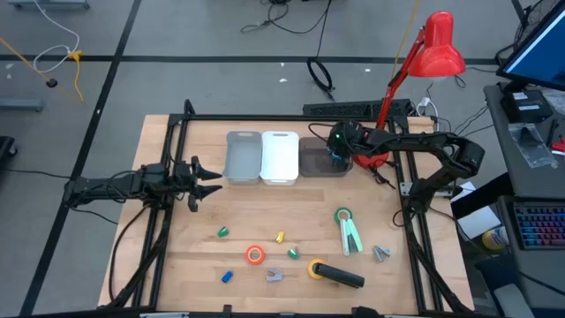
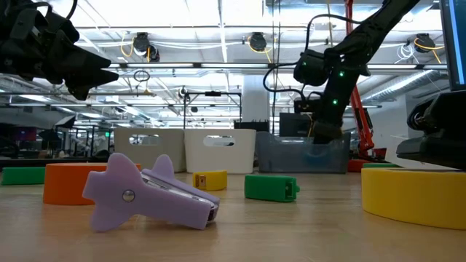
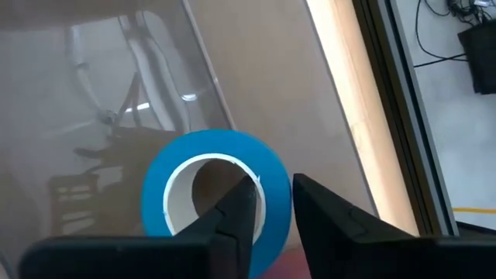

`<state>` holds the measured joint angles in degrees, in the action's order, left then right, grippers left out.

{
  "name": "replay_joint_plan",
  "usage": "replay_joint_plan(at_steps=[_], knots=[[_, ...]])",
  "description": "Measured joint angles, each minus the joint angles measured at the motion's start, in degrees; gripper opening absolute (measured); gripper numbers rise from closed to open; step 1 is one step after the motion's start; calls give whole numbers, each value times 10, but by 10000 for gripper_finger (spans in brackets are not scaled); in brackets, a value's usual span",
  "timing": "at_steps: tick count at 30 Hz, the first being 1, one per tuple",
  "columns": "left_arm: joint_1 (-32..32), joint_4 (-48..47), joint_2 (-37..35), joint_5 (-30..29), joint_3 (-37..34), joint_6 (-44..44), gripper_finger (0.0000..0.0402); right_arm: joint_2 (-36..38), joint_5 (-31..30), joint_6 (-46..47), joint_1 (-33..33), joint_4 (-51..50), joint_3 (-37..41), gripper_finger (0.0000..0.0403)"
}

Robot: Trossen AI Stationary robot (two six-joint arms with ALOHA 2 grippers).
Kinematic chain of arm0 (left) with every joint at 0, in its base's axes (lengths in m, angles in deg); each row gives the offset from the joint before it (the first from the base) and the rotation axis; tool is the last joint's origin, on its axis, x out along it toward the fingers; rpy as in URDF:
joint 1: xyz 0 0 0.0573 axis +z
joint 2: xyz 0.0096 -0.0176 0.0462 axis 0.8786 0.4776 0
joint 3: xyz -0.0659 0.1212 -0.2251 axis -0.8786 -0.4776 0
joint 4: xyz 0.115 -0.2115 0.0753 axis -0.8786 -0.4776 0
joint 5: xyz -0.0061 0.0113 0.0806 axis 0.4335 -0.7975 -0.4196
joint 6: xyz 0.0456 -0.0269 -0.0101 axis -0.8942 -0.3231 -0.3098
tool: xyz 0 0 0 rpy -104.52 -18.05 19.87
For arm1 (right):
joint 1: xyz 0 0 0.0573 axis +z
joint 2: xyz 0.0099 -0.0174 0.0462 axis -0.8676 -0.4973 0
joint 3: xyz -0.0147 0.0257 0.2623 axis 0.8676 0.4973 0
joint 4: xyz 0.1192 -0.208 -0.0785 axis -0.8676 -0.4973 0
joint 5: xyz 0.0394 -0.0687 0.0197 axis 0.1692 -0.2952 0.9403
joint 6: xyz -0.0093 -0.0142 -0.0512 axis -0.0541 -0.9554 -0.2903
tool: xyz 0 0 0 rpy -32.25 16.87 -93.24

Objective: Pick and place Stapler, Stapler remover, tape
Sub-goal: Put the blue tape into the black bin, then adjust the blue stapler on the table

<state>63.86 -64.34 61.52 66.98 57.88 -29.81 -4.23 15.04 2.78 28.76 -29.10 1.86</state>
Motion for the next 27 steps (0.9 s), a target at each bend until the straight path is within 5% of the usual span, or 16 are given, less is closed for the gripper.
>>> replay_joint_plan(at_steps=[16,27], knots=[[0,0,0,0,0,0,191,0,-1,-5,0,31,0,149],[0,0,0,0,0,0,191,0,0,-17,51,24,0,157]])
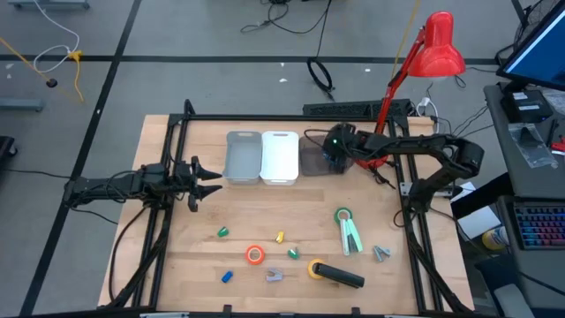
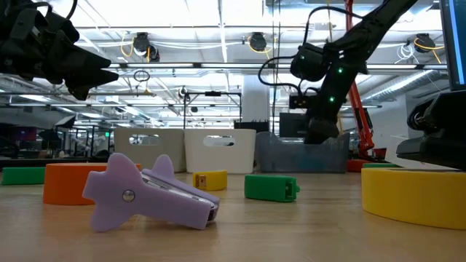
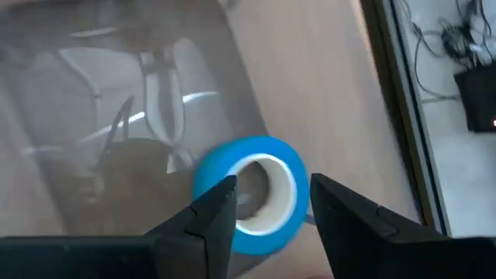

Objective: Pick and place Stapler, Stapler remover, tape
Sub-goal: Adjust the blue stapler on the table

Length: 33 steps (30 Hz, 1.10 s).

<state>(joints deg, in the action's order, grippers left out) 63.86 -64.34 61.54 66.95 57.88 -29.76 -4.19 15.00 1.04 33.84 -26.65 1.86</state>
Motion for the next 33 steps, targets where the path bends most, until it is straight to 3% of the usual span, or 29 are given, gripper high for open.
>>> replay_joint_plan(at_steps=[15,26,33], knots=[[0,0,0,0,0,0,191,0,0,3,105,26,0,150],[0,0,0,0,0,0,191,0,18,63,141,106,0,152],[0,0,0,0,0,0,191,3,-11,85,144,130,-3,153]])
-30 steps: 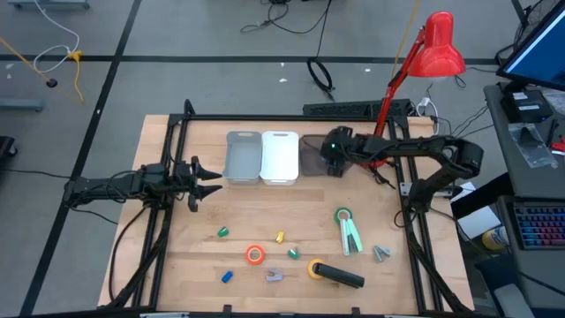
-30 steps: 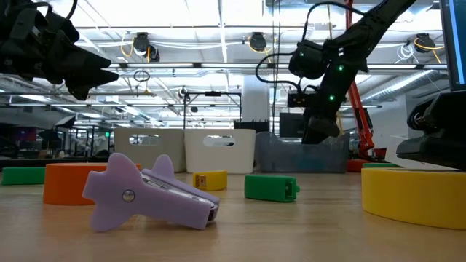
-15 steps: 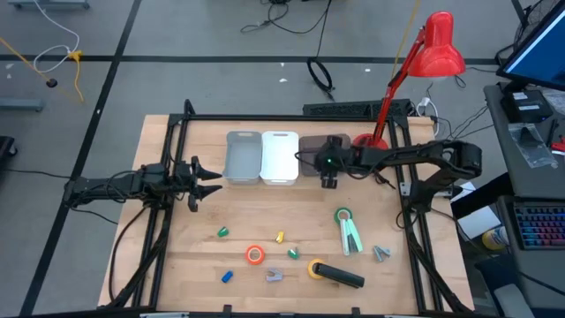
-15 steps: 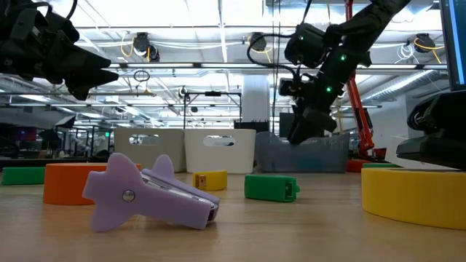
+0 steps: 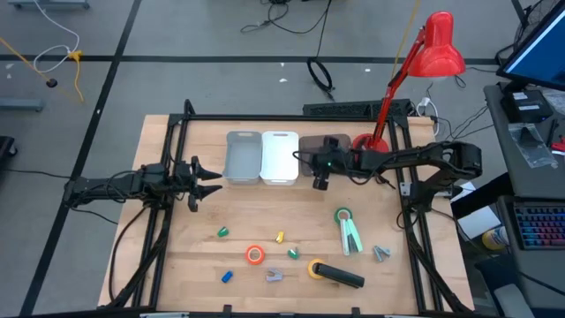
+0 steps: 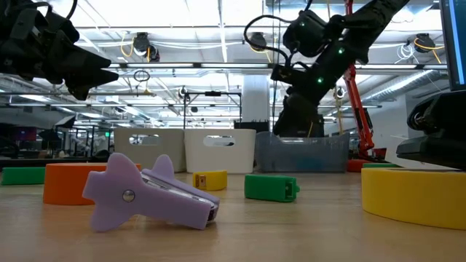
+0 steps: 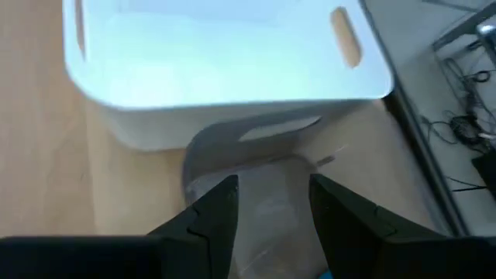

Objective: Pick and place Stapler, Stapler remover, tape
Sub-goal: Adjust the blue stapler on the table

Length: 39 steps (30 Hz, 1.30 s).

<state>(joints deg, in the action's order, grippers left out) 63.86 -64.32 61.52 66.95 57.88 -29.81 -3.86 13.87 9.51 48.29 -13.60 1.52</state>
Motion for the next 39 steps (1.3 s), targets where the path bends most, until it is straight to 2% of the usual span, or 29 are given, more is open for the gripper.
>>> replay_joint_plan(at_steps=[5,10,15,20,24,30,35,39], knots=[[0,0,0,0,0,-1,191,39,28,-38,27,-16,-23,148],[0,0,0,0,0,-1,191,104,30,-39,65,-127,-43,147],[0,2,0,-1,0,-5,191,166,119,61,98,-281,-46,148],[2,0,1,-9,0,-6,191,188,193,162,127,-389,-46,147],[2,0,1,-12,0,-5,191,181,218,210,148,-425,-35,151],[2,1,1,-15,0,1,191,170,227,259,161,-418,3,157],[2,0,2,-14,0,4,191,170,303,301,163,-417,19,156],[2,0,2,-14,0,2,191,170,353,368,168,-418,30,159]])
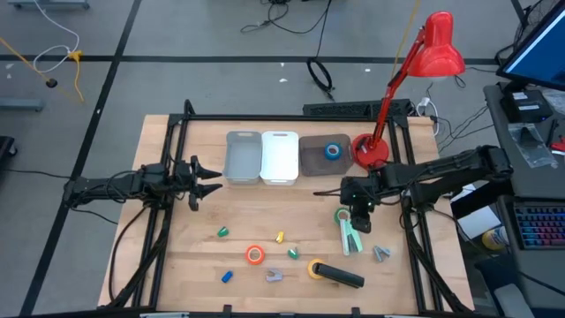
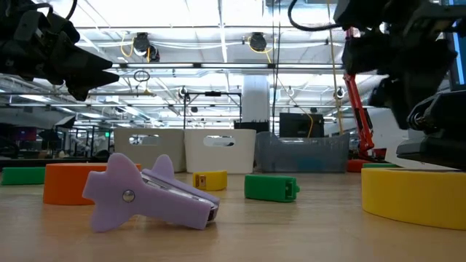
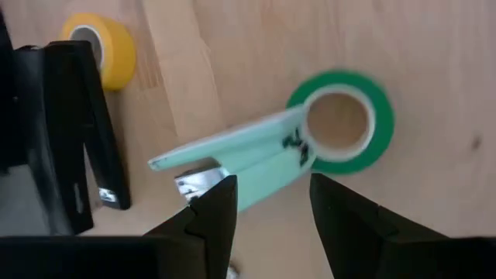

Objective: Pick and place Stapler, Stapler remover, tape
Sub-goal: Adjust the blue stapler on the table

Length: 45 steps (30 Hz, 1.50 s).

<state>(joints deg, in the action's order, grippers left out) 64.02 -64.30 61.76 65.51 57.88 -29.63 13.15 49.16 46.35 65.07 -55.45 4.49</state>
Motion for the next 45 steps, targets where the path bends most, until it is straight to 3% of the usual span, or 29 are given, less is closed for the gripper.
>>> replay_joint_plan(at_steps=[5,16,23,40,45], knots=[[0,0,0,0,0,0,191,0,22,95,25,-1,15,163],[0,0,0,0,0,-2,191,0,8,230,96,-1,34,159],[0,0,0,0,0,-2,191,0,-59,270,121,2,44,158],[0,0,0,-1,0,-2,191,0,-56,346,121,67,80,179],[0,0,0,-1,0,-3,191,0,-39,370,121,142,103,187]])
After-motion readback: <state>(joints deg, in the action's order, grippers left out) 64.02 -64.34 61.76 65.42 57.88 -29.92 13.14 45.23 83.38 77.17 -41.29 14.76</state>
